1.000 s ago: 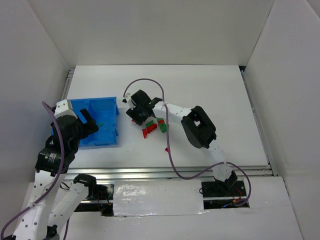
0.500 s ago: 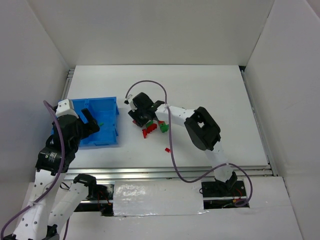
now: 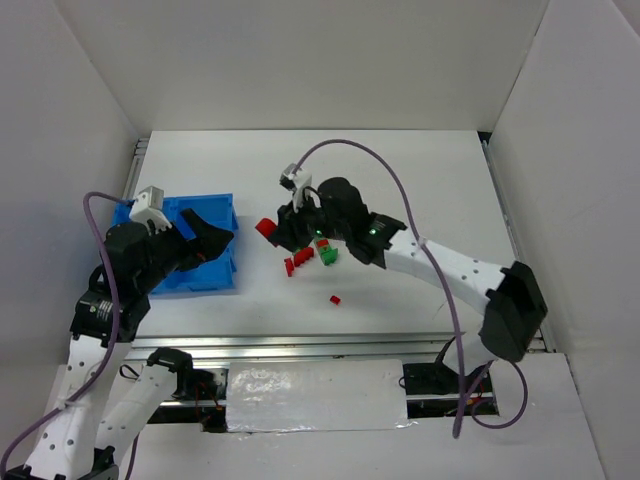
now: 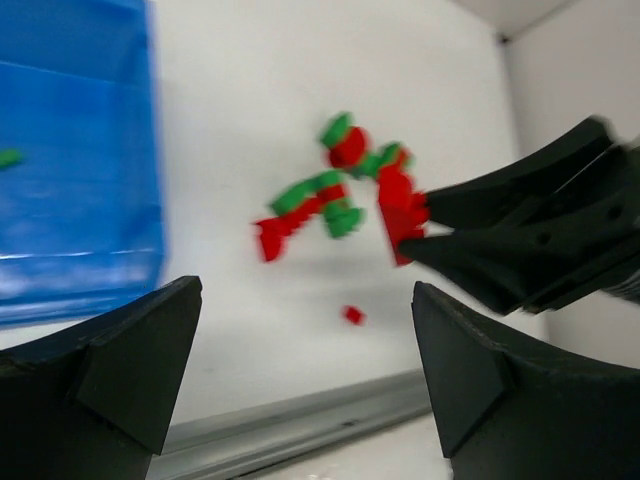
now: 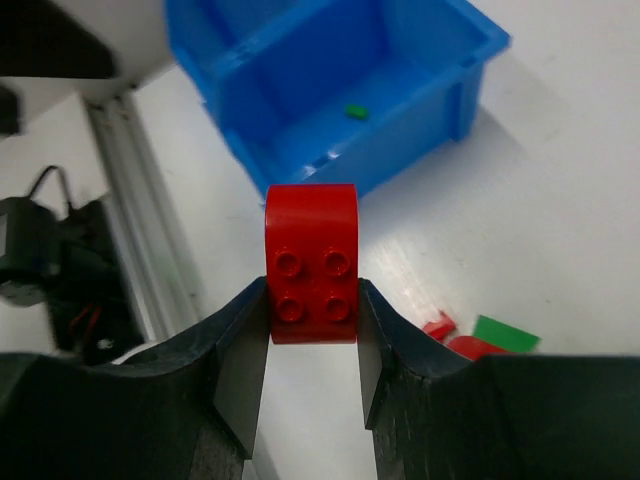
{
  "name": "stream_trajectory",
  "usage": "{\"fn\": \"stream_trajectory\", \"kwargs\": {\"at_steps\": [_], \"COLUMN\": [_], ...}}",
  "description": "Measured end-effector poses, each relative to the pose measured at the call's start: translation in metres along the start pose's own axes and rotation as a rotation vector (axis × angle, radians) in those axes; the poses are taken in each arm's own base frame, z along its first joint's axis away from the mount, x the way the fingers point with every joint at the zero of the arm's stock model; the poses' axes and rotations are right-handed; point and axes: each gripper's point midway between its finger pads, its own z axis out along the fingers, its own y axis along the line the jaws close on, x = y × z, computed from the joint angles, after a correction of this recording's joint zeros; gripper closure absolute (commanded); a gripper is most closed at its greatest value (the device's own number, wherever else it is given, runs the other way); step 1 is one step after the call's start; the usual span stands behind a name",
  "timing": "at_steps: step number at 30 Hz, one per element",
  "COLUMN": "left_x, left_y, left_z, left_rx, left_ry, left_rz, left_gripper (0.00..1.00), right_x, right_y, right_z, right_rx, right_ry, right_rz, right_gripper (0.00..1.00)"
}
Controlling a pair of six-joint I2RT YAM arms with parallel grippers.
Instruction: Sort the legos into containers by color
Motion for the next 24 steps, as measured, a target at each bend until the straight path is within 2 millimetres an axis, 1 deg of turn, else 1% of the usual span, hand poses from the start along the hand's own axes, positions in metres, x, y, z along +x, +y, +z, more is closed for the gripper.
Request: {"fn": "stream_trajectory", "kwargs": {"at_steps": [1,3,6,8,11,15,18,21,23,24], "left_x": [0.0,0.002,0.012,0.021,0.035,0.041,0.041,0.04,0.04,0.039], "left_y": [-0.012,-0.028,-0.044,-0.05,-0.053,-0.059,-0.064,-0.069,-0.071,-0.072], "left_z": [0.0,0.002,0.008,0.012,0.015,0.012,0.009,0.008,0.008,0.007], "left_rx": [0.059,0.139,0.233,0.281,0.316,0.361,0.392,0.419,0.432,0.44], "left_ry": [0.01,0.031,0.092,0.134,0.196,0.215,0.224,0.229,0.235,0.233], "left_rz": [-0.025,-0.064,-0.121,-0.161,-0.214,-0.252,-0.265,-0.261,-0.26,-0.257], "left_gripper": [0.0,0.0,0.01,0.0,0.01,0.06,0.13,0.3,0.32,0.34], "right_x": [-0.002,-0.001,0.003,0.001,-0.003,-0.008,-0.011,-0.019,-0.024,-0.025], "right_y": [0.01,0.027,0.045,0.054,0.066,0.074,0.075,0.082,0.083,0.083], "right_z": [-0.009,-0.024,-0.033,-0.034,-0.035,-0.036,-0.035,-0.035,-0.035,-0.034], "right_rx": [-0.03,-0.085,-0.135,-0.152,-0.176,-0.185,-0.177,-0.178,-0.17,-0.162], "right_ry": [-0.032,-0.064,-0.077,-0.086,-0.1,-0.12,-0.128,-0.148,-0.16,-0.163], "right_rz": [0.005,0.021,0.039,0.037,0.035,0.039,0.038,0.029,0.027,0.027], "right_gripper": [0.78,0.77,0.77,0.77,0.77,0.77,0.77,0.77,0.77,0.77]}}
